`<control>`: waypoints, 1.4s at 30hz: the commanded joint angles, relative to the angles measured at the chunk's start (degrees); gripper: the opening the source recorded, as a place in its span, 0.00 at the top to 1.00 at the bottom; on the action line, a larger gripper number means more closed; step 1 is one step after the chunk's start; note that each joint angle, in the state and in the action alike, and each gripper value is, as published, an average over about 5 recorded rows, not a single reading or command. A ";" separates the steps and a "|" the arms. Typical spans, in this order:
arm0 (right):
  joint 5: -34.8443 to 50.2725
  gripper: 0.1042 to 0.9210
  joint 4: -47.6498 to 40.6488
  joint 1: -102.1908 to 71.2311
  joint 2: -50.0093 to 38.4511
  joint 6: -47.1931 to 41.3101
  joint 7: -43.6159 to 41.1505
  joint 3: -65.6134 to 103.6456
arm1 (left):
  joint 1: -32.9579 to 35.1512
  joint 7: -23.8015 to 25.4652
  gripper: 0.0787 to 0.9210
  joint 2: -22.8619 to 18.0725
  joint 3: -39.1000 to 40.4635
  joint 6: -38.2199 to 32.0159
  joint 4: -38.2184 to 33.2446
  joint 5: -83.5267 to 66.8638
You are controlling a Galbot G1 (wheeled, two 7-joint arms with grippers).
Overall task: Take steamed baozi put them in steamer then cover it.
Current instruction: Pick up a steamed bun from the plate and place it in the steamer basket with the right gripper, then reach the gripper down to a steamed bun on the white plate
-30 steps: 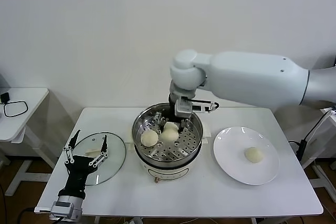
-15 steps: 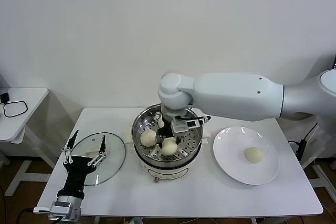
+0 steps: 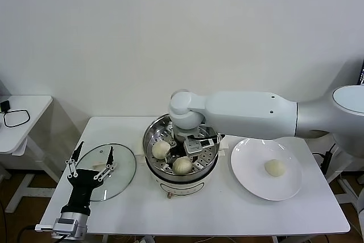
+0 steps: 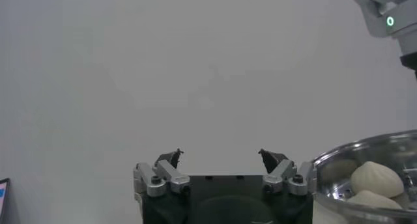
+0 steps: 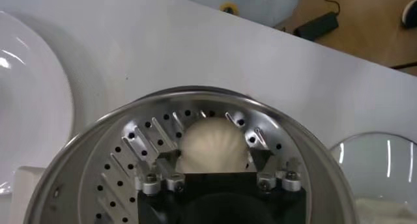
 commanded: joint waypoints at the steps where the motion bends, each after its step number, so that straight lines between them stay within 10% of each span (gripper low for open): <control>1: -0.29 0.12 0.27 -0.31 -2.90 -0.54 0.01 4.19 | -0.02 0.03 0.12 0.00 0.05 0.08 -0.07 -0.01; 19: 26.64 0.12 -21.29 2.76 -31.86 -34.98 -8.81 9.96 | -0.81 0.17 0.12 0.16 1.21 0.38 -0.11 0.27; 42: 18.07 0.12 -34.44 -27.08 -31.35 -31.90 -2.50 21.10 | 0.38 0.07 0.12 -0.20 0.59 0.61 -1.07 0.44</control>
